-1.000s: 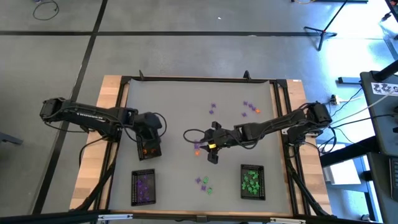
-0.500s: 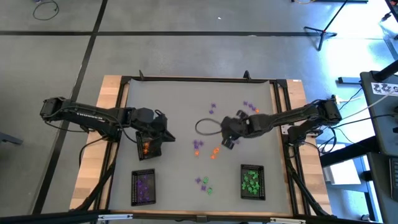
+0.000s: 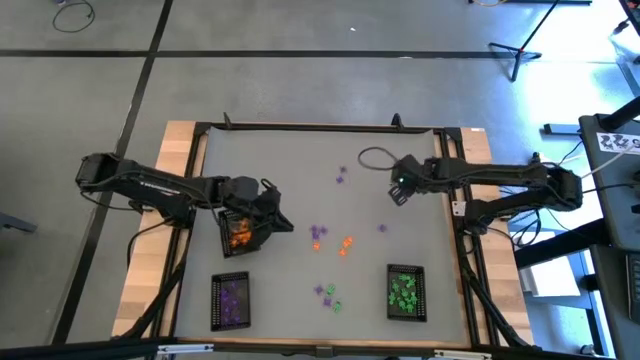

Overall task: Sort Halloween decoration
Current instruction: Put the orange spider toy into the top black basket

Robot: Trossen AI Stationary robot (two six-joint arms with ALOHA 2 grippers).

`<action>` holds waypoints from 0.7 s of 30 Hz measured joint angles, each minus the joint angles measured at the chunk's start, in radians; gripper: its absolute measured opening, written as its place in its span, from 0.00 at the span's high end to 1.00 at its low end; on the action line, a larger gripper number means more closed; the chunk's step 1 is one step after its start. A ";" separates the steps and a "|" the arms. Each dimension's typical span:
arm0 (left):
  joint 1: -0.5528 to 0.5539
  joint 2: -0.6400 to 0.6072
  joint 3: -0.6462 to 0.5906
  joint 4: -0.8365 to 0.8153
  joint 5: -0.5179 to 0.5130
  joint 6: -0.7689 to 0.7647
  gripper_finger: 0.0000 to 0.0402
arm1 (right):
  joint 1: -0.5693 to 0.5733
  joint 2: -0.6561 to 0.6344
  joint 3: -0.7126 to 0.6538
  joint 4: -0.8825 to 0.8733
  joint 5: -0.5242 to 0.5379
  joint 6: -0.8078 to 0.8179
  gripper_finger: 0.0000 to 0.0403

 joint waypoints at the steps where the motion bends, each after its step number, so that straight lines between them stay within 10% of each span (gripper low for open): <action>1: 0.000 0.017 0.000 0.030 0.008 -0.007 0.90 | -0.031 -0.004 -0.029 0.014 -0.022 0.003 0.64; 21: 0.024 0.081 0.000 0.189 0.087 -0.059 0.83 | -0.307 0.012 -0.156 0.195 -0.043 -0.022 0.64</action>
